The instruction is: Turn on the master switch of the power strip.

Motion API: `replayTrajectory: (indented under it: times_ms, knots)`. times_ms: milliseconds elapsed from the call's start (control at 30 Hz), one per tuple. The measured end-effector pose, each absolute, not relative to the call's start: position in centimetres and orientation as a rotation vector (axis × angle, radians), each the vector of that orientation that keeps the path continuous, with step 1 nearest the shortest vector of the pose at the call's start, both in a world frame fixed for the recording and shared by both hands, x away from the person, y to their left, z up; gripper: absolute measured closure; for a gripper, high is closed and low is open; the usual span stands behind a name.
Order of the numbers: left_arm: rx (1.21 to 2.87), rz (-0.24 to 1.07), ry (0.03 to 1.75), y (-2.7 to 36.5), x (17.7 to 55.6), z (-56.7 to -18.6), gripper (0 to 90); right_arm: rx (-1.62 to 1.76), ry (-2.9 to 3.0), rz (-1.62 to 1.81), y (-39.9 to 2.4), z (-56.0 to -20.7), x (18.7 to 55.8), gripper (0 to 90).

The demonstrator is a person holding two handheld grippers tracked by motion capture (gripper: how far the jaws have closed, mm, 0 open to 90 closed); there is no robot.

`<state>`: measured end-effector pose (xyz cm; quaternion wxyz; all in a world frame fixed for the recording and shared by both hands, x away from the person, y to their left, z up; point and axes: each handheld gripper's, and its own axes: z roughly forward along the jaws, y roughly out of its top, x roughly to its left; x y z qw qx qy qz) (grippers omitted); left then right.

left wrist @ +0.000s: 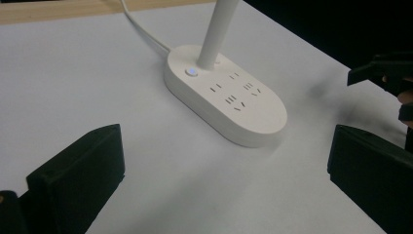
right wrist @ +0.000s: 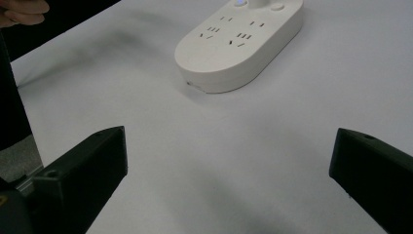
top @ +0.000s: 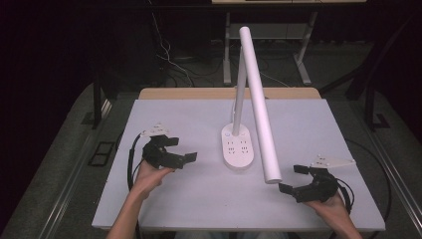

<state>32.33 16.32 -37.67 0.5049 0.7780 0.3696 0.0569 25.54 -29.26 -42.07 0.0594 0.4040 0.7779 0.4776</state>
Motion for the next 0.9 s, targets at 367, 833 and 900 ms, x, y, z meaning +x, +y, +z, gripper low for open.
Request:
replayTrajectory:
  times_ms: [367, 833, 900]
  knots:
    - [1.881, 0.14, 0.9, 16.7, 30.4, -39.3, 0.0, 1.219, 2.369, 1.441, -29.1, -42.1, 25.5, 0.1]
    - [1.871, 0.162, 0.904, 17.2, 27.7, -41.6, 0.0, 1.225, 2.373, 1.438, -29.0, -42.2, 25.4, 0.1]
    - [1.869, 0.158, 0.906, 17.2, 27.7, -41.7, 0.0, 1.233, 2.374, 1.441, -29.0, -42.2, 25.5, 0.1]
